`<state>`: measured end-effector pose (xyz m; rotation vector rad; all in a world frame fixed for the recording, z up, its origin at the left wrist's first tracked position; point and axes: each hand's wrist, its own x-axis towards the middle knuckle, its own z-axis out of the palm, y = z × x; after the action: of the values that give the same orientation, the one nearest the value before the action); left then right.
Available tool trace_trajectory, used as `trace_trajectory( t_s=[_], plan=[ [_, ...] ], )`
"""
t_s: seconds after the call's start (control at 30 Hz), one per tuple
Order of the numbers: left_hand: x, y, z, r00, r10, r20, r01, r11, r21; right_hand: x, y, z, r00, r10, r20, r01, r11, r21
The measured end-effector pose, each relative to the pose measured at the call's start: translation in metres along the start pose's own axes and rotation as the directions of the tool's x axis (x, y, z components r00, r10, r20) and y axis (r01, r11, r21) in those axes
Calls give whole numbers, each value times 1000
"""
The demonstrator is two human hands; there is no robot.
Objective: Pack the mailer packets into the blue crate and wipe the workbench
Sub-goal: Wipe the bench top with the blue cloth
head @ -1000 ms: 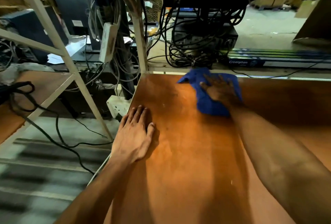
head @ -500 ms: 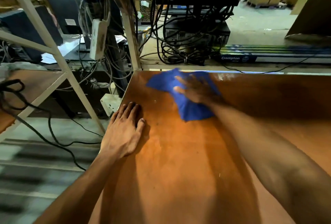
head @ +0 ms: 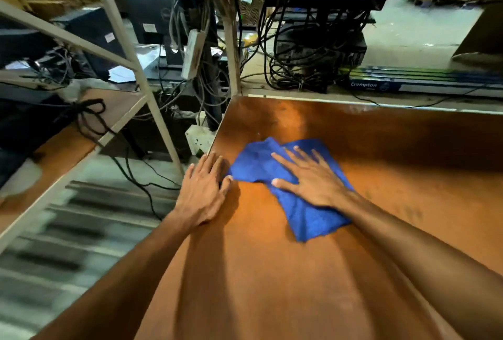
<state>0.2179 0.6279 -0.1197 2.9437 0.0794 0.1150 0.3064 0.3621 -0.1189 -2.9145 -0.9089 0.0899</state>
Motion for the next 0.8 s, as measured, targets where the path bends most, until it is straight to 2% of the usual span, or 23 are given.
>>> trace_trajectory(
  t_s=[0.07,0.1,0.13,0.17,0.23,0.3,0.33,0.4,0.47,0.53,0.6,0.63,0.7,0.8],
  plan=[
    [-42,-2,1,999,9,47,-8,1000,-20,7,49,-6,971,236,-27,-237,971,-15],
    [-62,-2,2,998,19,58,-19,1000,-12,10,65,-10,927,374,-16,-374,927,1],
    [-79,-2,3,998,29,57,-29,1000,6,13,69,-12,882,471,4,-471,882,29],
    [-92,-2,3,998,38,50,-39,999,26,14,59,-12,870,493,1,-493,869,45],
    [-106,-2,6,998,41,44,-43,998,39,7,7,-4,933,359,-16,-358,933,40],
    [-112,0,5,999,25,25,-26,999,44,-14,-64,7,996,86,1,-86,996,27],
    [-116,2,4,1000,23,9,-23,998,52,-28,-90,11,999,-45,31,44,999,20],
    [-124,4,4,999,26,-19,-25,998,51,-40,-105,10,985,-164,45,162,986,43],
    [-131,5,5,999,7,-32,-6,1000,9,-21,-76,7,991,-131,6,131,991,23],
    [-133,5,5,999,-17,-40,16,999,-28,10,-33,3,998,65,-9,-65,998,27],
    [-130,6,5,998,-41,-50,39,998,-41,37,-6,-2,958,285,-24,-284,957,62],
    [-129,6,5,997,-52,-51,50,998,-47,47,-9,-1,943,331,-25,-328,941,80],
    [-128,4,7,997,-61,-47,59,997,-52,55,-48,4,964,265,-10,-263,962,78],
    [-127,0,10,998,-53,-38,51,998,-42,29,-115,13,999,-33,-9,33,997,73]
  ],
)
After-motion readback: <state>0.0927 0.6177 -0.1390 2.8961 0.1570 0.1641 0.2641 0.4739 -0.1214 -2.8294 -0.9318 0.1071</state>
